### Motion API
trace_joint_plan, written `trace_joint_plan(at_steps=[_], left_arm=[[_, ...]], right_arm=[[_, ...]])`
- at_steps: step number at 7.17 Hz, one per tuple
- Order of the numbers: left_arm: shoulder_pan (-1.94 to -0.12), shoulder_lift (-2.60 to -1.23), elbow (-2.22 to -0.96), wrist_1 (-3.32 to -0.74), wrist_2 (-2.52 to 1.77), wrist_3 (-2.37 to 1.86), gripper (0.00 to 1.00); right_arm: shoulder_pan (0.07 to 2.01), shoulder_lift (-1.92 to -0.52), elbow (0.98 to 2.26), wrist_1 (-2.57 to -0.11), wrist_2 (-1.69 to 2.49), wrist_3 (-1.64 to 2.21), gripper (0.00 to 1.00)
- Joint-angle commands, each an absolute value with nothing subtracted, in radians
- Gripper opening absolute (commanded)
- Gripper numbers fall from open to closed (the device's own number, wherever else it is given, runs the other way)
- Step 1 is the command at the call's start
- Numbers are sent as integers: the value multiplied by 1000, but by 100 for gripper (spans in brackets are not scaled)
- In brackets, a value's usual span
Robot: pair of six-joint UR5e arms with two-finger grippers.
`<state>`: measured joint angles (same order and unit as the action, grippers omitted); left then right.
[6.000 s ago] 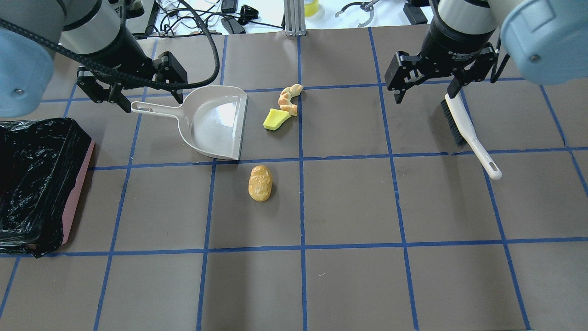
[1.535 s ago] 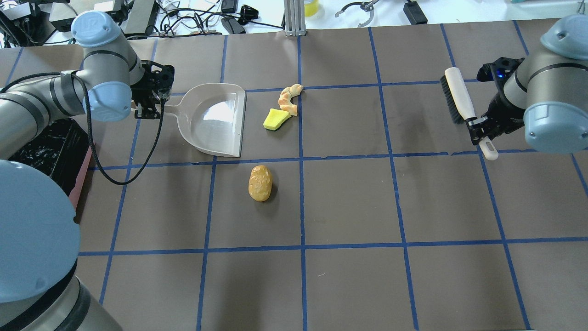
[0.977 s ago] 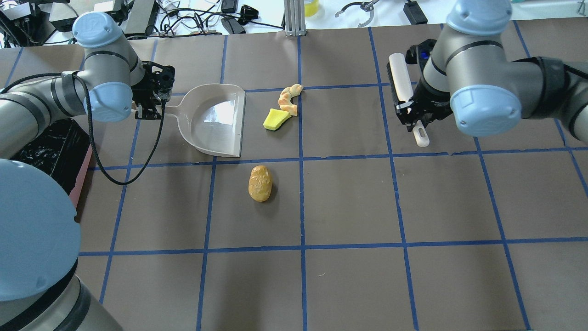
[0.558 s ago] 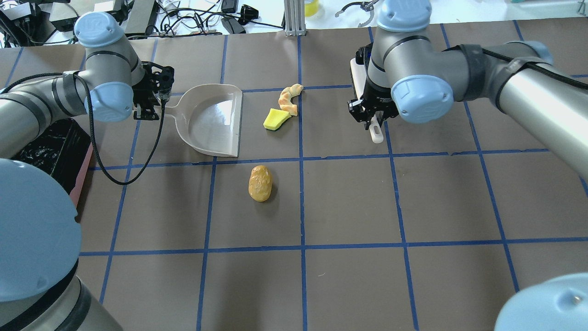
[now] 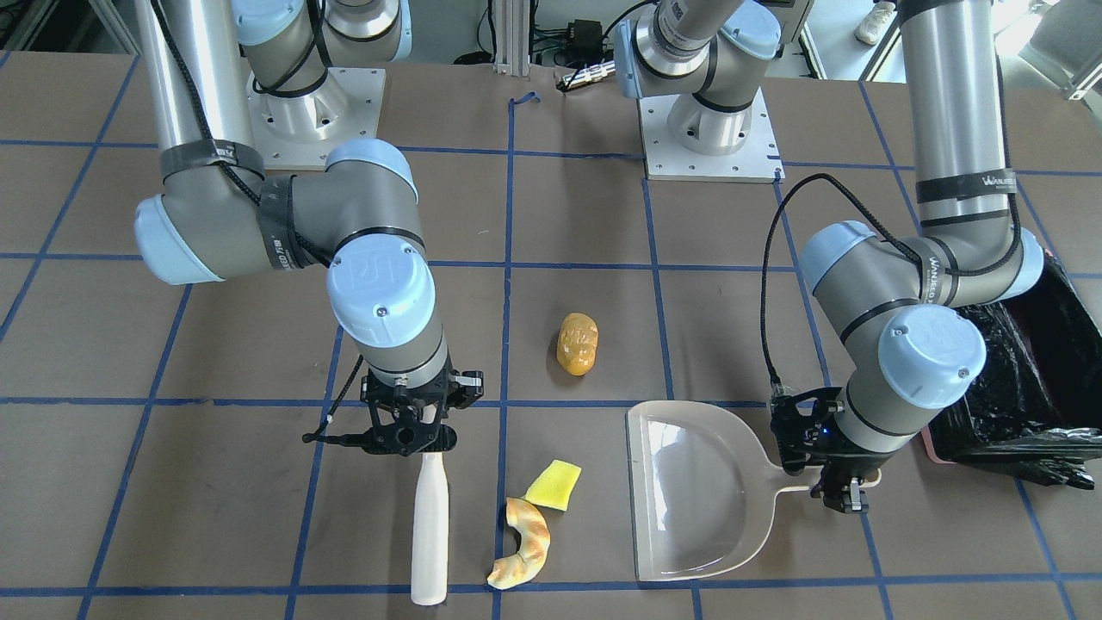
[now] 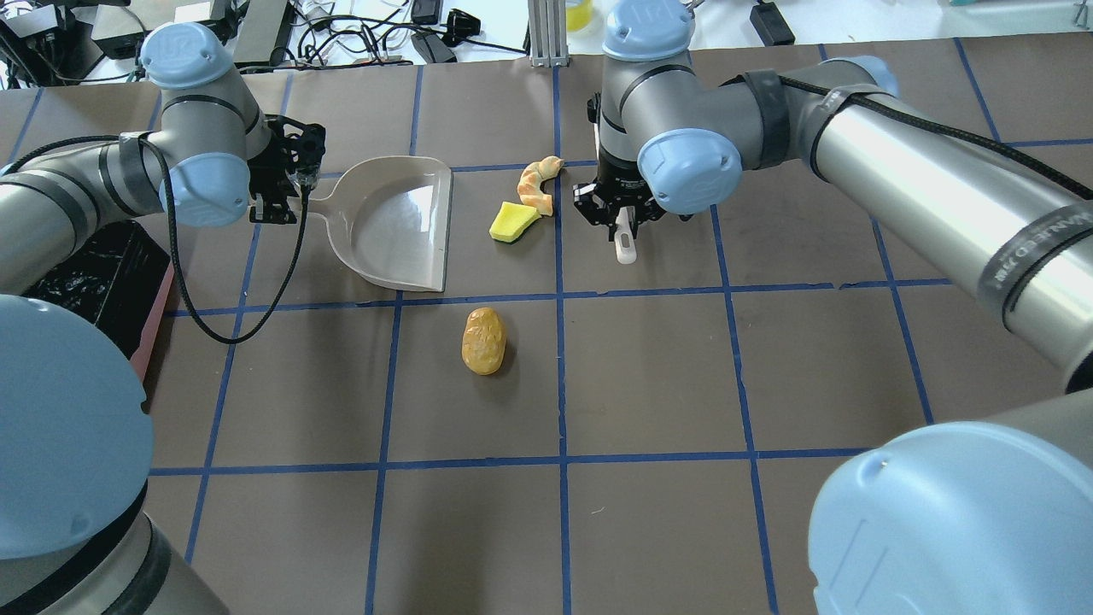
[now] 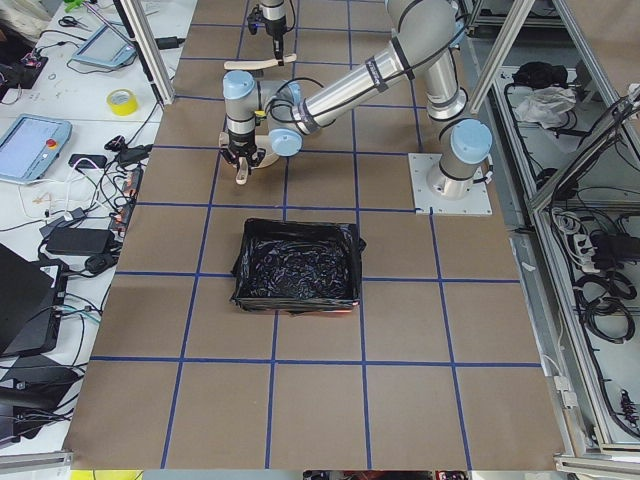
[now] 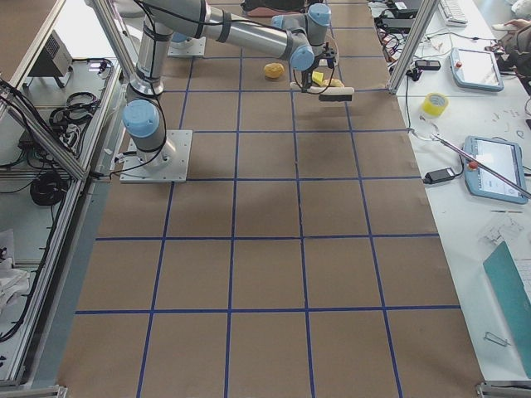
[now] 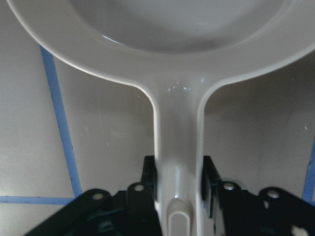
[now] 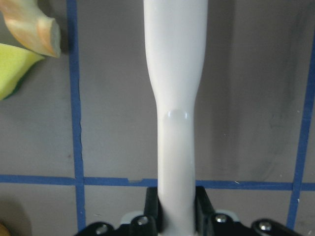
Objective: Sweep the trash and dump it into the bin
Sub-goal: 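Lift the white brush with the right gripper and carry it toward the sponge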
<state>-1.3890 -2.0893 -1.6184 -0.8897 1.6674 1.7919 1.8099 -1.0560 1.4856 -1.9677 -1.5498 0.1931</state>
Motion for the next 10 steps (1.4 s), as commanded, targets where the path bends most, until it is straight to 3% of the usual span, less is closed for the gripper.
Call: trace_joint_plan(at_steps=[1, 10], left_arm=[[-1390, -2091, -1617, -890, 1667, 1792, 0], [-1390, -2089, -1614, -891, 1675, 1793, 0]], right_arm=[[1830, -1009, 1430, -1971, -1545, 212, 0], [1974, -939, 1430, -2068, -1482, 455, 0]])
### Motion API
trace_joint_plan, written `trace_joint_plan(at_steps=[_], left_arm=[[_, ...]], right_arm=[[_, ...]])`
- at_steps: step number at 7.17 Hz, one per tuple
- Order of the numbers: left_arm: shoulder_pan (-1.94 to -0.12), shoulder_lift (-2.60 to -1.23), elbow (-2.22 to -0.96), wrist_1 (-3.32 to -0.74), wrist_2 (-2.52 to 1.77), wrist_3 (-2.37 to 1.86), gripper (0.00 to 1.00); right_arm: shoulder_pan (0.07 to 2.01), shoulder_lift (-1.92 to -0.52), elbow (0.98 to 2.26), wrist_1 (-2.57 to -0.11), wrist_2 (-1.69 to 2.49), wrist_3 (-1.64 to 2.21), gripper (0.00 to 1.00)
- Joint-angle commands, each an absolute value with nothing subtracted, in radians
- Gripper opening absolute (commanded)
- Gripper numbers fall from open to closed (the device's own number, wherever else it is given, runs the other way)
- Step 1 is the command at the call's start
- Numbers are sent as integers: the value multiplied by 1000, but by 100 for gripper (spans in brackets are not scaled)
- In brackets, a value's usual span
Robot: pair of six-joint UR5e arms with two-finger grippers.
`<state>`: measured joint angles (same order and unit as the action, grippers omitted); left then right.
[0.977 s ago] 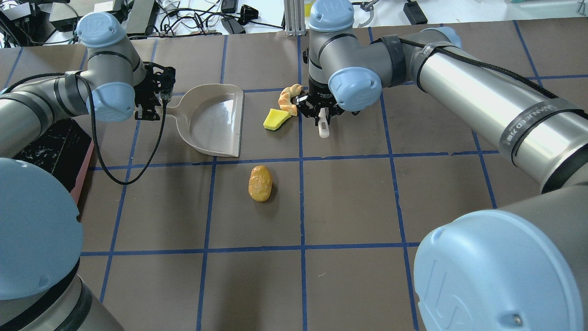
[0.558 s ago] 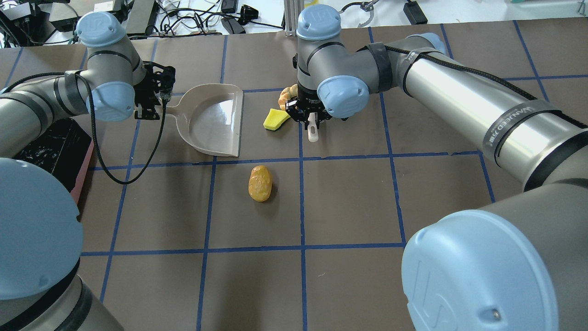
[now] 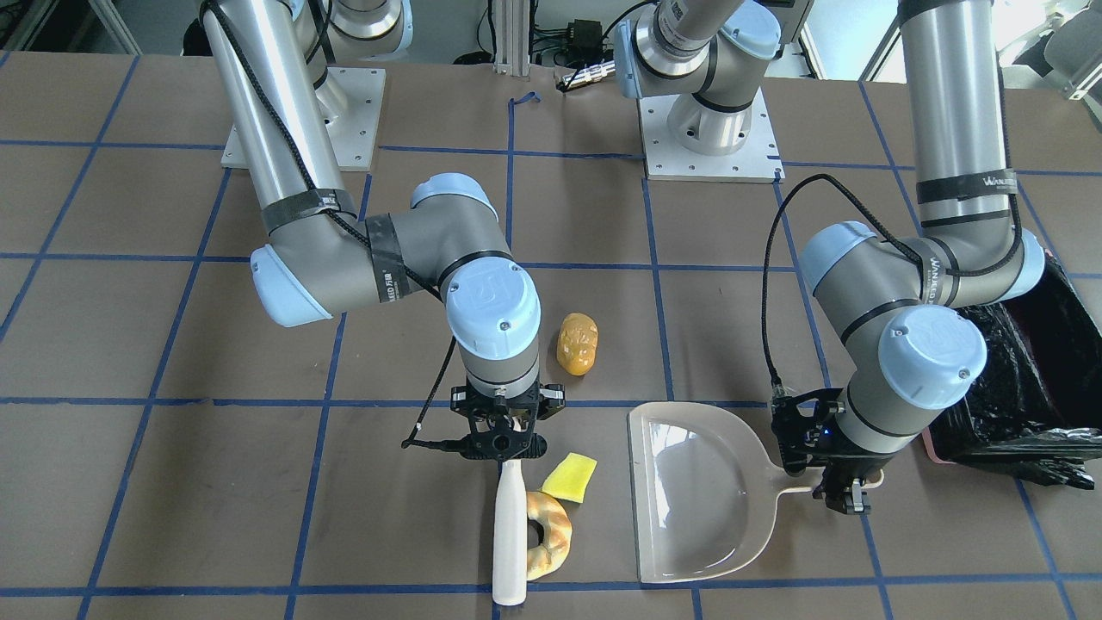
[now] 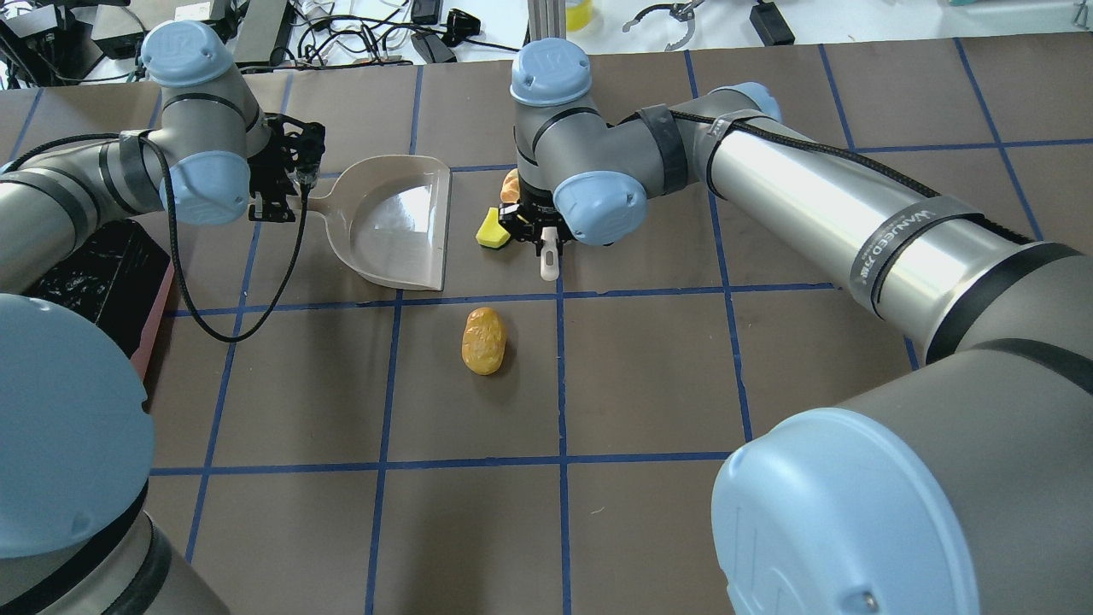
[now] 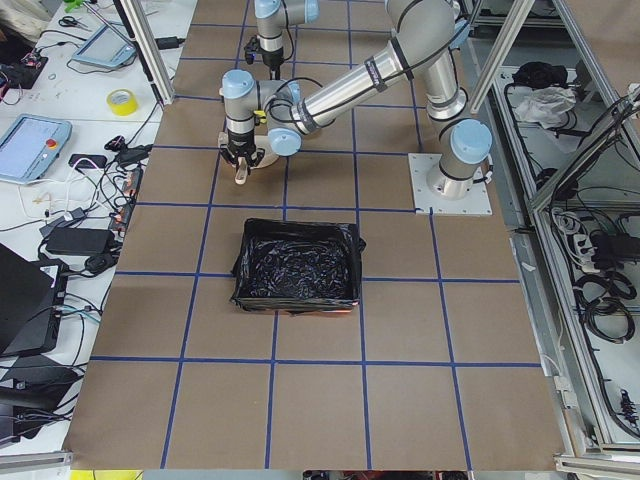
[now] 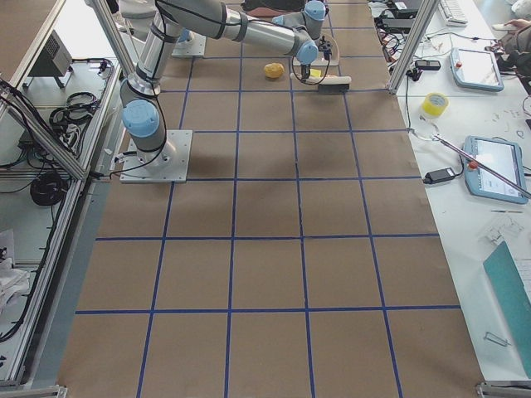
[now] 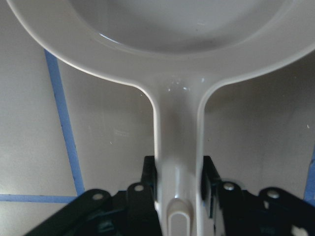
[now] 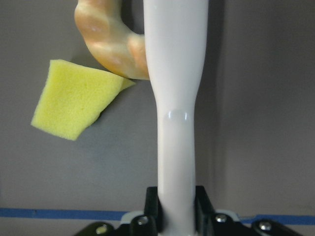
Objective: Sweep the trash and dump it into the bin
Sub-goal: 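Sweep the sponge and pastry into the dustpan with the right gripper's brush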
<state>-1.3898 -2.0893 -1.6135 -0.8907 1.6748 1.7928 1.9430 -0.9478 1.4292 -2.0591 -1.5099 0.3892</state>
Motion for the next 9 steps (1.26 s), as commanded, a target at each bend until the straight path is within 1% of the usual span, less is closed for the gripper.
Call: trace_joint_plan(at_steps=[1, 3, 6, 9], left_arm=[[-1390, -2089, -1614, -891, 1675, 1793, 0], [-1390, -2089, -1612, -891, 1675, 1793, 0], [-1390, -2089, -1612, -891, 1675, 1792, 0], [-1390, -2089, -1611, -891, 1675, 1792, 0]], right_arm=[[1994, -928, 1430, -2086, -1461, 495, 0], [2023, -911, 1425, -2137, -1425, 578, 0], [2058, -907, 1382, -2138, -1378, 681, 0], [2115, -858, 1341, -2140, -1376, 790, 0]])
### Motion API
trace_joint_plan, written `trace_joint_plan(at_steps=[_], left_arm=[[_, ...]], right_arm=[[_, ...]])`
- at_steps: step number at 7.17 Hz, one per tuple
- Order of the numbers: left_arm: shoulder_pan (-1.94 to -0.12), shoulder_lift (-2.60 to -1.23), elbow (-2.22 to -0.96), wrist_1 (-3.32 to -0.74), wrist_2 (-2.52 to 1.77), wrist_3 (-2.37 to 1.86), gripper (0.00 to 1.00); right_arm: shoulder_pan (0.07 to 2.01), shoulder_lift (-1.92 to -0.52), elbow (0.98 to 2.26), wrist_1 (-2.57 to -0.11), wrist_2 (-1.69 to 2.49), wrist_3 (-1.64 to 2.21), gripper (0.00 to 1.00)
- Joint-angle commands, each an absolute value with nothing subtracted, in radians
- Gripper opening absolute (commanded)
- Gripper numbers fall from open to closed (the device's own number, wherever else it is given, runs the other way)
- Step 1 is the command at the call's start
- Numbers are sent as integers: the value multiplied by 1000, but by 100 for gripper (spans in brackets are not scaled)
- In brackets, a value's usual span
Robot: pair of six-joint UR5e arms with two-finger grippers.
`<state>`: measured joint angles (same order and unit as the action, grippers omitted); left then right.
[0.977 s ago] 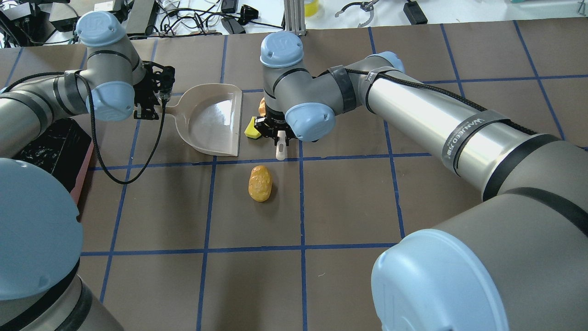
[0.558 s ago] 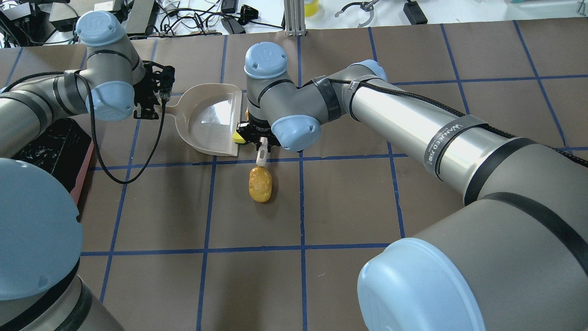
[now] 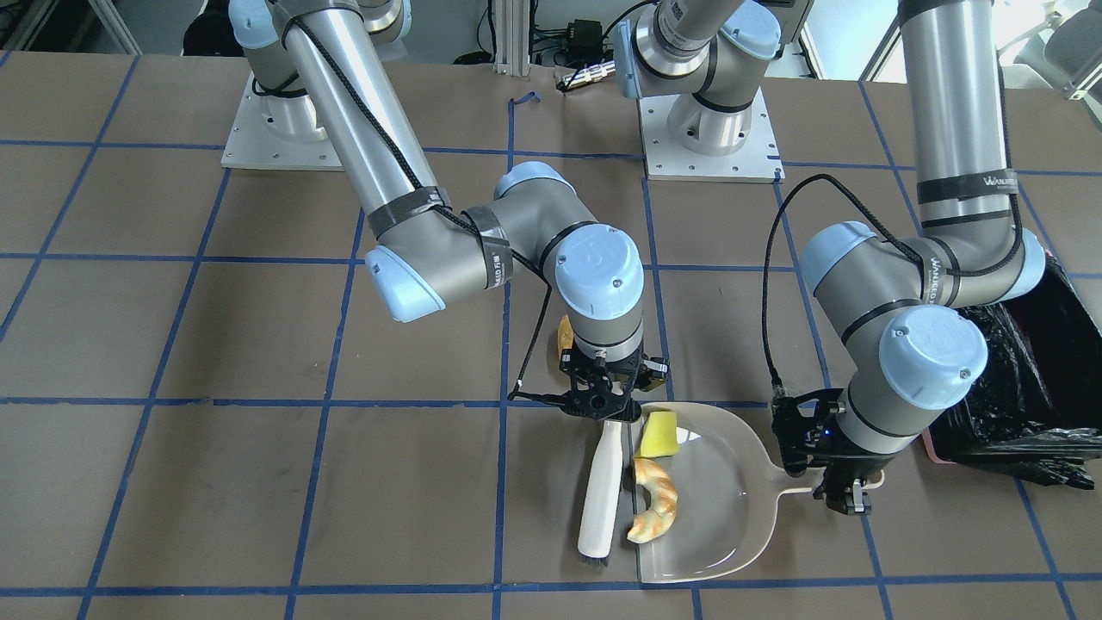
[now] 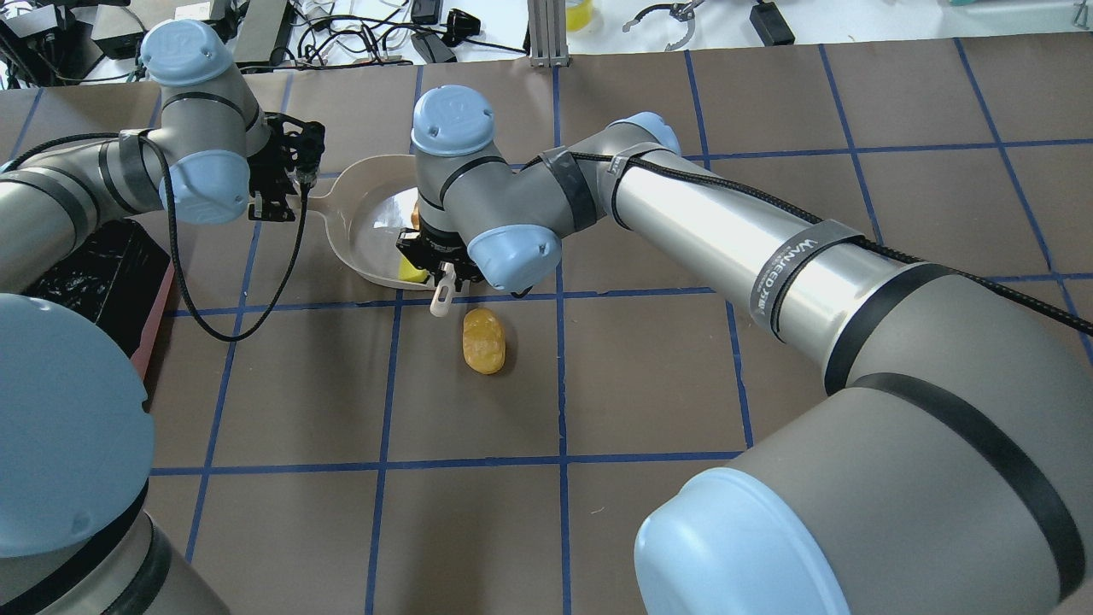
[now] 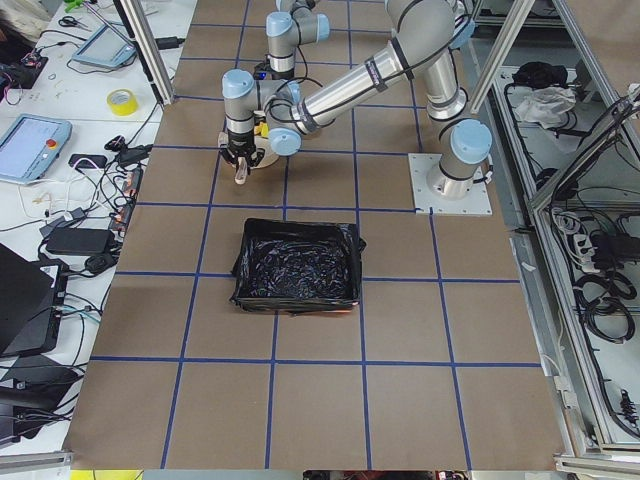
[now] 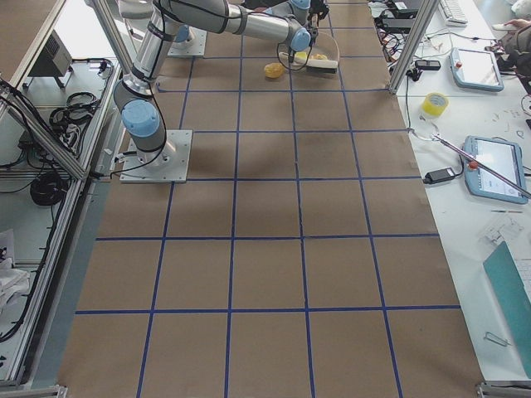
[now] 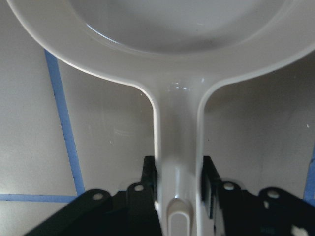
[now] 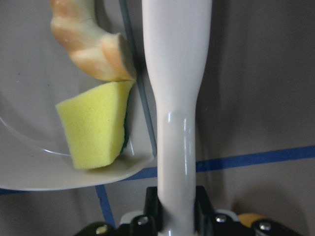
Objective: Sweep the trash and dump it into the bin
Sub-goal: 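Sweep the sponge and pastry into the dustpan with the right gripper's brush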
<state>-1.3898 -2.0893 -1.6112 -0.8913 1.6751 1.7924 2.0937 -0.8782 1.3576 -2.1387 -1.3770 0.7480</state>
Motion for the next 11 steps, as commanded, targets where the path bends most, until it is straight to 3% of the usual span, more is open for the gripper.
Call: trace_joint_plan(at_steps=[1, 6, 10, 11], left_arm=[[-1390, -2089, -1611, -891, 1675, 1792, 0], [-1390, -2088, -1611, -891, 1675, 1792, 0], [-1387, -2066, -1612, -890, 1640, 1787, 0], [-1381, -2053, -1611, -896, 1587, 1789, 0]], right_arm=[[2128, -848, 1326, -2140, -1376, 813, 0], [2149, -874, 1259, -2067, -1341, 870, 0], [2076, -1047, 1295, -1744, -1423, 708, 0], [2063, -1121, 1365, -1709, -1455, 695, 0]])
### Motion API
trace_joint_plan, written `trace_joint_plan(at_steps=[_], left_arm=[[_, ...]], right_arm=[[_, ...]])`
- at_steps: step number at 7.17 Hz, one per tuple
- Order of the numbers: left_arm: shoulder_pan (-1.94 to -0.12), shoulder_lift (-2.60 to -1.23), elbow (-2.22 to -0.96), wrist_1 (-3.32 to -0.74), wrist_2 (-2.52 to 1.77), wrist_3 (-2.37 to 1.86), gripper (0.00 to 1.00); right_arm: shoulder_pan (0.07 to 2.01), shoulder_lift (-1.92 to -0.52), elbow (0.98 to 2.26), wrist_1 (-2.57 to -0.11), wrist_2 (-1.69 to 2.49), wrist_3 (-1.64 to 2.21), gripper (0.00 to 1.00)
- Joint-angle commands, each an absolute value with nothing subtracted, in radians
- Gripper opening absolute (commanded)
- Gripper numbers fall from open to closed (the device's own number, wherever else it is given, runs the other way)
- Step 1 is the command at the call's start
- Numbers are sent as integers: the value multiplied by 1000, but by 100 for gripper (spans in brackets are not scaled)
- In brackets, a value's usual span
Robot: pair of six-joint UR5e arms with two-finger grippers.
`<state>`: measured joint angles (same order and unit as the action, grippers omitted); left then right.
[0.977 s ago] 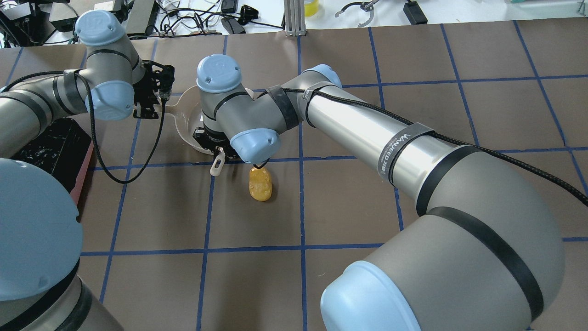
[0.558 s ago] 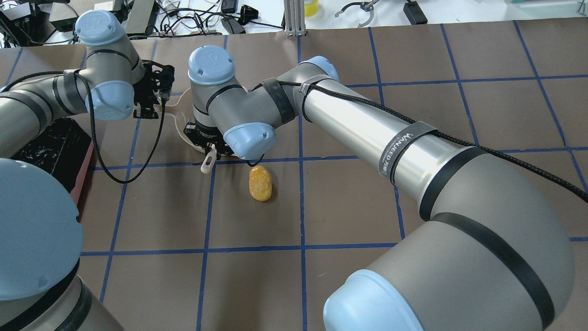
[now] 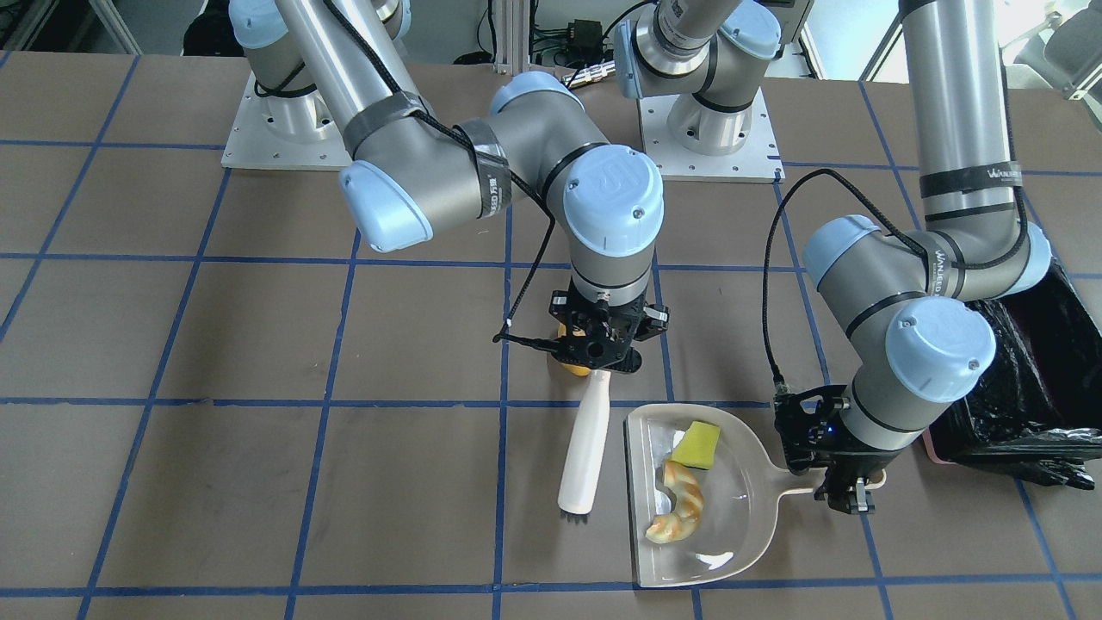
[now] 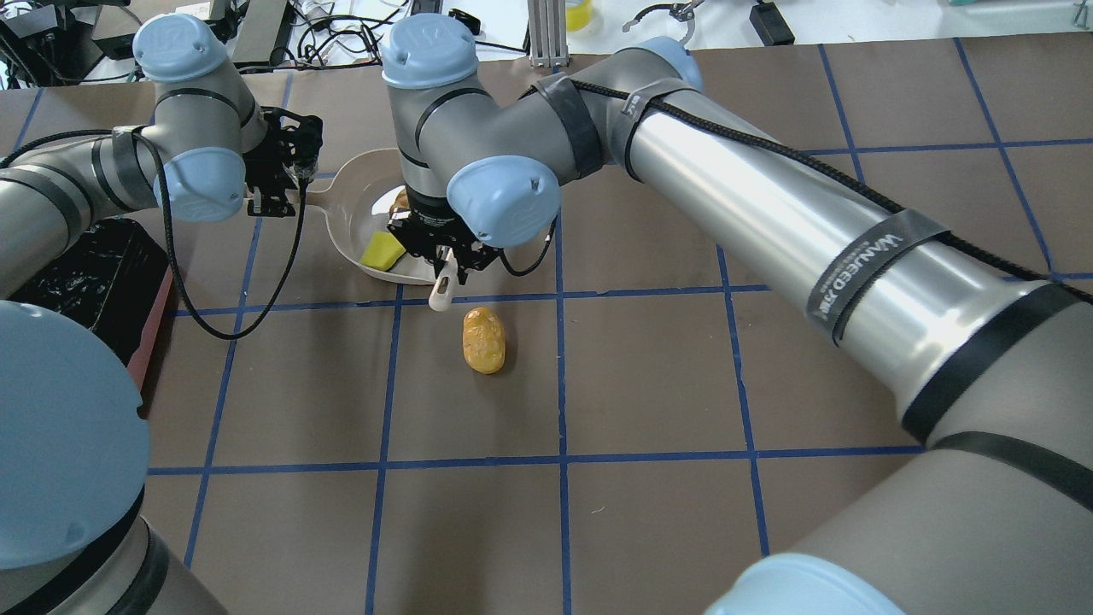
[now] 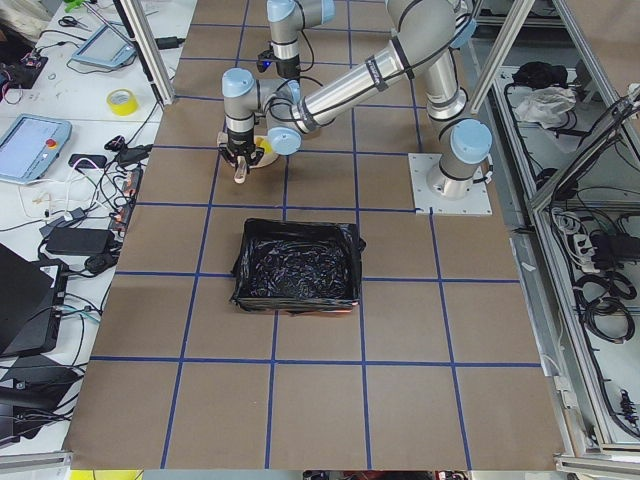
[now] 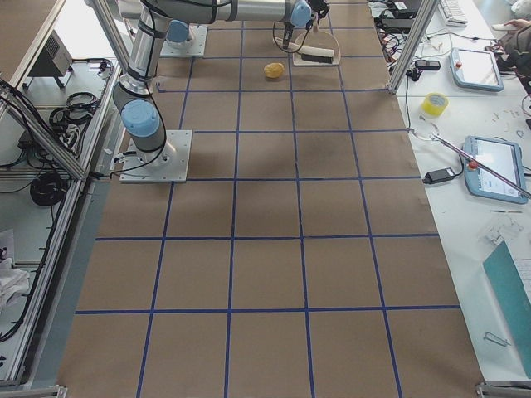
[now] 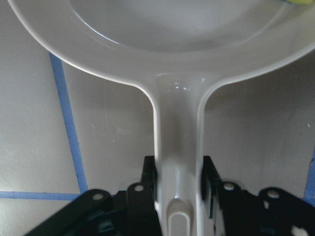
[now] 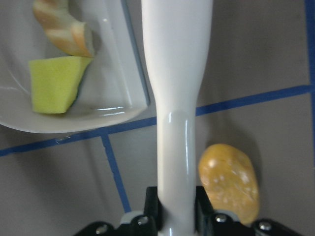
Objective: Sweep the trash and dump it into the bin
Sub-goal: 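Drag the dustpan toward the bin with the left gripper while the right brush follows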
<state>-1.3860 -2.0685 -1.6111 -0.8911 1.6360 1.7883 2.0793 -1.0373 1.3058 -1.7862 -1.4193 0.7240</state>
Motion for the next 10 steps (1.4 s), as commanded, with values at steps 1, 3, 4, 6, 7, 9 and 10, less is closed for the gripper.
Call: trace_joint_plan(at_steps=[1, 3, 4, 6, 7, 9, 10], left_arm=[[-1359, -2033, -1618, -903, 1571, 1789, 0], [-1255, -1949, -1618, -1042, 1507, 1828, 0], [-1203, -1907, -1621, -1090, 1503, 1877, 0], [-1085, -1803, -1611, -1246, 1494, 1943, 0], [-1016, -1764, -1611, -1303, 1496, 1980, 0], [-855, -1740, -1620, -1333, 1499, 2101, 0], [-838, -1735, -1620, -1339, 1502, 2115, 0]], right_arm=[[2048, -1212, 1482, -1712, -1457, 663, 0], [2039, -1365, 1726, -1814, -1450, 667, 0], [2045, -1390, 1812, -1874, -1453, 673, 0], [2123, -1376, 1879, -1994, -1451, 744, 0], [2129, -1361, 1879, -1994, -1453, 742, 0], [2140, -1332, 1879, -2037, -1434, 764, 0], [2141, -1321, 1879, -2052, -1430, 775, 0]])
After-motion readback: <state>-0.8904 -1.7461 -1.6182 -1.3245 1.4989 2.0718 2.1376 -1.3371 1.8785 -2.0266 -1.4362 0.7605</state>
